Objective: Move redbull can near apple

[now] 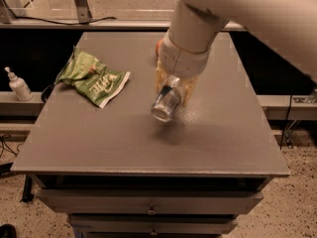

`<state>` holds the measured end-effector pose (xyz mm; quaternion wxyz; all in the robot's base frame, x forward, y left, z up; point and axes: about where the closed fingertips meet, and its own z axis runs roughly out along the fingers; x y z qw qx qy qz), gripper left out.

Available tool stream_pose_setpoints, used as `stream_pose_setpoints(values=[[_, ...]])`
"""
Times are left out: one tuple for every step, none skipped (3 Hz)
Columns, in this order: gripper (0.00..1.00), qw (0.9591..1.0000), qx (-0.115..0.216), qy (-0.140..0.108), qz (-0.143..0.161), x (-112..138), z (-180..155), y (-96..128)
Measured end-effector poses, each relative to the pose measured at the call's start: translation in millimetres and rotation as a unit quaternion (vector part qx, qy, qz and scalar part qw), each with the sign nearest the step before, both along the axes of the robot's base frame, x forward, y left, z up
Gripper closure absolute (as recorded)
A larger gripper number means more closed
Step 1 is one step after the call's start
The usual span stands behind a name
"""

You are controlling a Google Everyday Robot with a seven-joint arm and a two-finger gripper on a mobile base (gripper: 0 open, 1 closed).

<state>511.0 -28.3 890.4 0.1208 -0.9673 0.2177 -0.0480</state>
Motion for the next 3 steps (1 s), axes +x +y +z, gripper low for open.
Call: stream_pose_setpoints(values=[[1.00, 0.9995, 0.015, -0.027, -0.008, 12.1, 26.7, -0.1], [1.00, 0.9995, 0.014, -0.026, -0.007, 11.3, 25.1, -0.1], [1.00, 0.9992, 0.010, -0.040, -0.004, 17.0, 30.7, -0.4]])
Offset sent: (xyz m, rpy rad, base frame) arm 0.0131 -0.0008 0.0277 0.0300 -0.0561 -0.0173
